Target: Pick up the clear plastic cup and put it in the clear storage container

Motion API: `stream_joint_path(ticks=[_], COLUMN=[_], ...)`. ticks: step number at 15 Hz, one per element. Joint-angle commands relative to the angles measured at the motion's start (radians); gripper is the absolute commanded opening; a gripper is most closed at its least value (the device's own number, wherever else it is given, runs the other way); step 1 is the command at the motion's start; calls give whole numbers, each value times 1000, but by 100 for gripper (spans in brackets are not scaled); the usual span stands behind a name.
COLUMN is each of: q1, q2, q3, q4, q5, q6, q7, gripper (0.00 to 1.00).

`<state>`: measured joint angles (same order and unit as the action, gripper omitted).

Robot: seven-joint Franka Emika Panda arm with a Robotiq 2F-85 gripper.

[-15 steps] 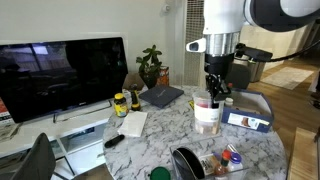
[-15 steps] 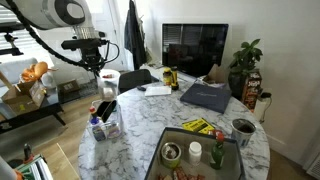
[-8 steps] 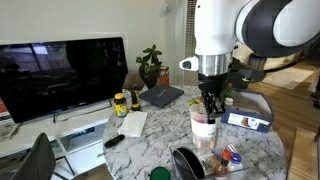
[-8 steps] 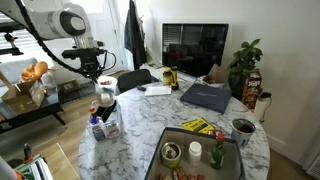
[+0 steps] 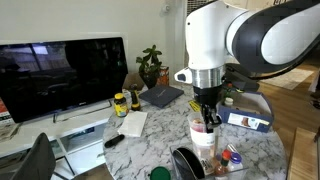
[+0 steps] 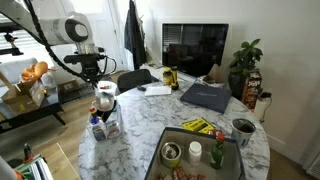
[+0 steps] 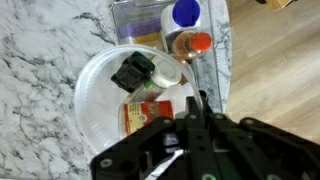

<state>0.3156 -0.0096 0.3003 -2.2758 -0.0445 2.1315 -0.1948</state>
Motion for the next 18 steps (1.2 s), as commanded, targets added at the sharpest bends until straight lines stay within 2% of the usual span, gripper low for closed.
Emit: stream_joint_path(ticks=[1, 5, 9, 14, 18], q1=[1, 4, 8, 20, 19], q2=[35, 74, 99, 125, 160], q3=[7, 7, 8, 11, 13], q4=[3, 0, -17, -16, -33], q5=[-51, -76, -96, -168, -135], q6=[-3, 19, 107, 103, 187], q7=[54, 79, 126, 175, 196], gripper=[1, 1, 1, 1, 1])
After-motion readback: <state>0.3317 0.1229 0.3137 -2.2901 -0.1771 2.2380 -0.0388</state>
